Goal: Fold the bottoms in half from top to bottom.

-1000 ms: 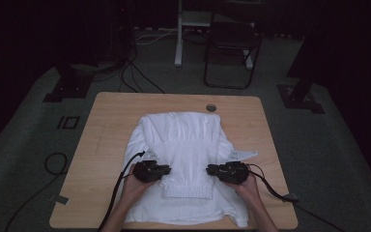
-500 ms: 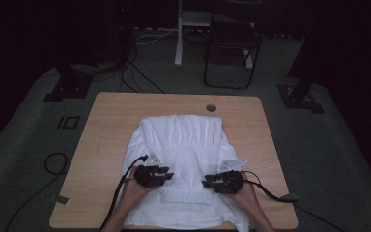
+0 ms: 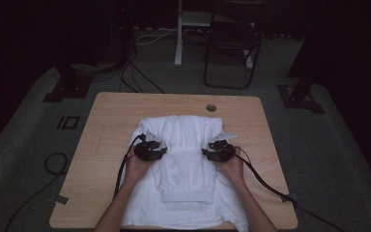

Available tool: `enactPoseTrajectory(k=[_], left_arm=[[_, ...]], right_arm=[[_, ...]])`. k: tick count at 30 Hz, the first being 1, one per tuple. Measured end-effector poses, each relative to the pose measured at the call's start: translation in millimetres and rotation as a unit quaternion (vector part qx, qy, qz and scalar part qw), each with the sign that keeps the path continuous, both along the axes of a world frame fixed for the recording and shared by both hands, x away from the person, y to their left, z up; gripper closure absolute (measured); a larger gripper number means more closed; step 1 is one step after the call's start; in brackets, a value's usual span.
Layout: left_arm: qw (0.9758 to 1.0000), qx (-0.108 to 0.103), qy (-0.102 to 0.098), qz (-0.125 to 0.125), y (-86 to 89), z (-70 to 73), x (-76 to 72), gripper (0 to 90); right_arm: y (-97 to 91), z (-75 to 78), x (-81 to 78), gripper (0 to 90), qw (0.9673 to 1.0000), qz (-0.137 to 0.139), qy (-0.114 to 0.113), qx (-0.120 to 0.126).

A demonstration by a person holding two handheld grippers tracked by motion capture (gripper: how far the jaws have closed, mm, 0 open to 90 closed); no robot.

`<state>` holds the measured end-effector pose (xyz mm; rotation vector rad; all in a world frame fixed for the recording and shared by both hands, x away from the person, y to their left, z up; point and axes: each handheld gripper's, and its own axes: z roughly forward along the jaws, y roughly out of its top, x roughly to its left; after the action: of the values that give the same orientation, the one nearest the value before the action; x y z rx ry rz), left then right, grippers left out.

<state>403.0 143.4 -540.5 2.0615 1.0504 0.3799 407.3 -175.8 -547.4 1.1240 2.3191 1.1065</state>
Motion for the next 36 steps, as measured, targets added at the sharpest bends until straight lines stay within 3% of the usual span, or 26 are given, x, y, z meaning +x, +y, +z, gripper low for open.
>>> enactPoseTrajectory(k=[1, 10, 14, 18, 20, 23, 24, 25, 27, 28, 29, 30, 31, 33, 36], left_arm=[[1.0000, -0.005, 0.000, 0.004, 3.1, -0.8, -12.5, 57.3], [0.9999, 0.002, -0.006, 0.012, 0.1, -1.7, -64.5, 57.2], [0.9998, 0.004, -0.007, 0.018, -2.9, -1.8, -82.4, 57.1], [0.9999, -0.003, 0.002, 0.015, -1.1, 0.8, -85.7, 56.5], [0.9997, -0.013, 0.012, 0.015, 2.2, 6.4, -82.2, 56.2], [0.9990, -0.018, -0.020, 0.037, 11.7, 25.9, -70.0, 54.8], [0.9981, -0.021, -0.031, 0.049, 16.4, 33.1, -63.7, 54.8], [0.9955, -0.022, -0.049, 0.078, 26.0, 45.2, -47.4, 51.4], [0.9949, -0.022, -0.049, 0.086, 29.5, 47.9, -39.8, 41.0], [0.9954, -0.021, -0.040, 0.085, 33.8, 49.2, -25.3, 41.0], [0.9958, -0.011, -0.031, 0.085, 35.4, 48.2, -16.7, 35.2], [0.9958, -0.011, -0.031, 0.085, 35.4, 48.2, -16.7, 31.9], [0.9938, 0.035, -0.012, 0.105, 38.4, 36.6, 7.4, 31.9], [0.9928, 0.031, 0.018, 0.114, 43.7, 24.3, 21.9, 24.2], [0.9925, 0.024, 0.046, 0.111, 48.1, 8.9, 32.1, 19.0]], right_arm=[[-2.2, -0.2, -6.3, 52.4, 1.0000, -0.001, 0.001, 0.001], [-4.0, -1.0, -49.4, 52.5, 0.9997, 0.021, -0.005, -0.006], [-6.7, -1.1, -64.3, 52.6, 0.9995, 0.030, -0.003, -0.004], [-7.3, -1.2, -67.5, 52.5, 0.9994, 0.034, -0.002, -0.002], [-7.9, -1.2, -67.0, 52.5, 0.9994, 0.035, 0.000, -0.001], [-8.0, -1.1, -66.9, 52.5, 0.9994, 0.034, 0.000, 0.000], [-8.0, -1.1, -66.9, 52.5, 0.9994, 0.034, 0.000, 0.000], [-8.0, -1.1, -66.9, 52.5, 0.9994, 0.034, 0.000, 0.000], [-8.0, -1.1, -66.9, 52.5, 0.9994, 0.034, 0.000, 0.000], [-8.0, -1.1, -66.9, 52.5, 0.9994, 0.034, 0.000, 0.000], [-8.0, -1.1, -66.9, 52.5, 0.9994, 0.034, 0.000, 0.000], [-8.0, -1.1, -66.9, 52.5, 0.9994, 0.034, 0.000, 0.000], [-8.0, -1.1, -66.9, 52.5, 0.9994, 0.034, 0.000, 0.000], [-8.0, -1.1, -66.9, 52.5, 0.9994, 0.034, 0.000, 0.000], [-8.0, -1.2, -66.8, 52.5, 0.9994, 0.034, 0.000, 0.000]])
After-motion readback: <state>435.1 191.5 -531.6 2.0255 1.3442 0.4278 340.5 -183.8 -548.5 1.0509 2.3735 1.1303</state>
